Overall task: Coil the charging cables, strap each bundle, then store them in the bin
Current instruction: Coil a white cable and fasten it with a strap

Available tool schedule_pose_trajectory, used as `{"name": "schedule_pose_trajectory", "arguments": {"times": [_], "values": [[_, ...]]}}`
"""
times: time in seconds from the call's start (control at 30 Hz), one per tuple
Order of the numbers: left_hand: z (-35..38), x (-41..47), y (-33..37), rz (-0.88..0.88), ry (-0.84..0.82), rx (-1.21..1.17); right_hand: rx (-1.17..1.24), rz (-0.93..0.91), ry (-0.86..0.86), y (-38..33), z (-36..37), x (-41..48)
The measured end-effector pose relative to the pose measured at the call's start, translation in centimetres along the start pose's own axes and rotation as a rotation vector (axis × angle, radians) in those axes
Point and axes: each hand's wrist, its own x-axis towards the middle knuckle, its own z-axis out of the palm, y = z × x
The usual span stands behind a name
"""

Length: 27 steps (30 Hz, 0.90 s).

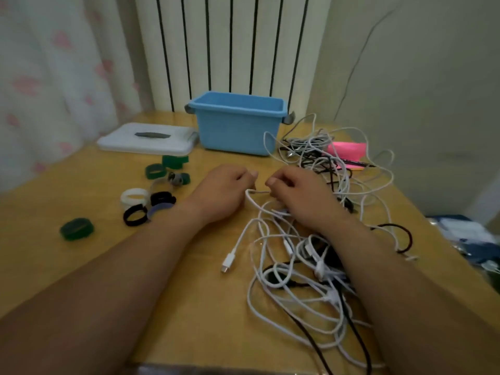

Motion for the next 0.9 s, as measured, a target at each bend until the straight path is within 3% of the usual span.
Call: {"name": "schedule_pose_trajectory", "arguments": {"times": [0.17,0.27,0.43,0.5,0.6,0.73,0.9], "values": [[-0.7,-1.3,1.7,-0.132,-0.127,-0.09,-0.081,-0.083,-0.152,-0.1,0.0,0.6],[-0.5,-1.4,1.7,-0.11,-0.08,-0.102,-0.038,-0.139,-0.286,-0.6,-0.3,0.6],[-0.1,-1.3,1.4,-0.037,-0.07,-0.091,-0.157,-0.117,-0.327,-0.4,0.0,0.0],[-1.1,-1.5,1.6,-0.079,-0.207,-0.108,-0.173,-0.132,-0.247,-0.1,0.5,0.2],[-3.6,-1.8,2.0,-0.143,-0.542,-0.134,-0.118,-0.111,-0.143,0.4,0.7,0.5],[-4.3,-1.8,2.8,-0.03,-0.792,0.194,-0.1,-0.108,-0.11,0.6,0.8,0.4],[-3.9,-1.9,3.6,-0.001,-0.753,0.445,-0.06,-0.098,-0.094,0.5,0.6,0.5]]}}
